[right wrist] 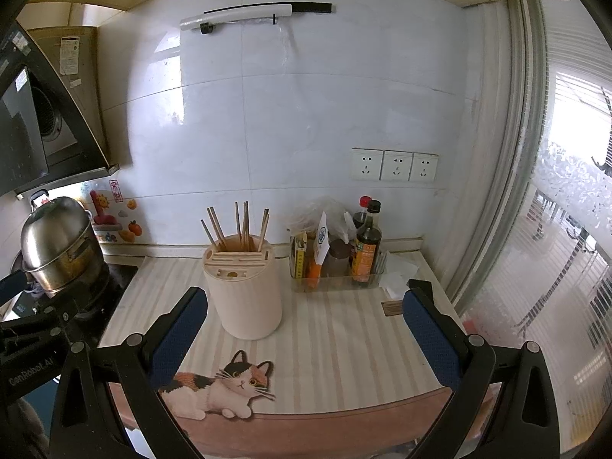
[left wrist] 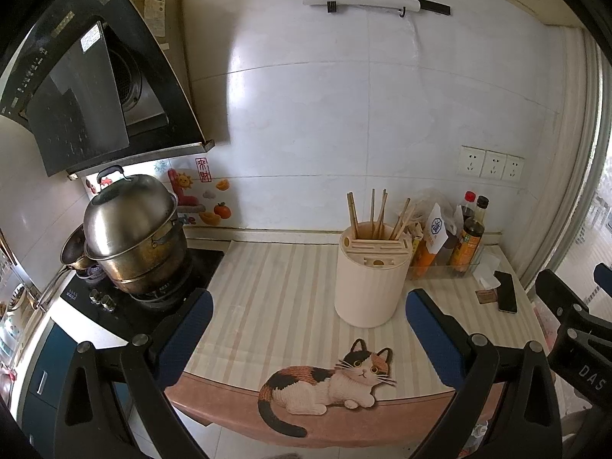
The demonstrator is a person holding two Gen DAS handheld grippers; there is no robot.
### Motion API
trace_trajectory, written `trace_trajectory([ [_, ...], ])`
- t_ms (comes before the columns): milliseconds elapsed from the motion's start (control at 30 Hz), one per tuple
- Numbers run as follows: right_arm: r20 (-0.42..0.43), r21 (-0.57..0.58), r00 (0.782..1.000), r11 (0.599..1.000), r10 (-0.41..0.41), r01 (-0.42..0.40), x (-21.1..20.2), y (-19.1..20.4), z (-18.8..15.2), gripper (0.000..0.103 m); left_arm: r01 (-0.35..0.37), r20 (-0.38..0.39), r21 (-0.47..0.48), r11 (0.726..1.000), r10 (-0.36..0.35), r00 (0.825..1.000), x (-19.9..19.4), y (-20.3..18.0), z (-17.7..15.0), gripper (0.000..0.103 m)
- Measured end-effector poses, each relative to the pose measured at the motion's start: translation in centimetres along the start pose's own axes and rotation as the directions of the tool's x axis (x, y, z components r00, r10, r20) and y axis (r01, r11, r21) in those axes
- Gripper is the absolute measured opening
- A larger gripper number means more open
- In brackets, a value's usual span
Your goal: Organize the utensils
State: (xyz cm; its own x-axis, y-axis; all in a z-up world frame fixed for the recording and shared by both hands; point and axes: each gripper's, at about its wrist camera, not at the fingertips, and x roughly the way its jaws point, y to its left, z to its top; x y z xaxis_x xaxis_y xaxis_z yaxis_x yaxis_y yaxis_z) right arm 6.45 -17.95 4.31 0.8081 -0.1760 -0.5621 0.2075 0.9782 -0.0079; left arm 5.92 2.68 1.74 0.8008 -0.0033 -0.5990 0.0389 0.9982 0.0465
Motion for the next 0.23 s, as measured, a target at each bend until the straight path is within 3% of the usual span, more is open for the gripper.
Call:
trace_trajectory([
  [233, 0.006, -0.005, 1.0, 1.0, -0.004, 0.004, -0.02, -0.02, 0.05, 0.103, 0.007, 0.006, 0.004, 1.0, -0.007, 1.0, -0.47, 0.02, -0.09, 0.103],
])
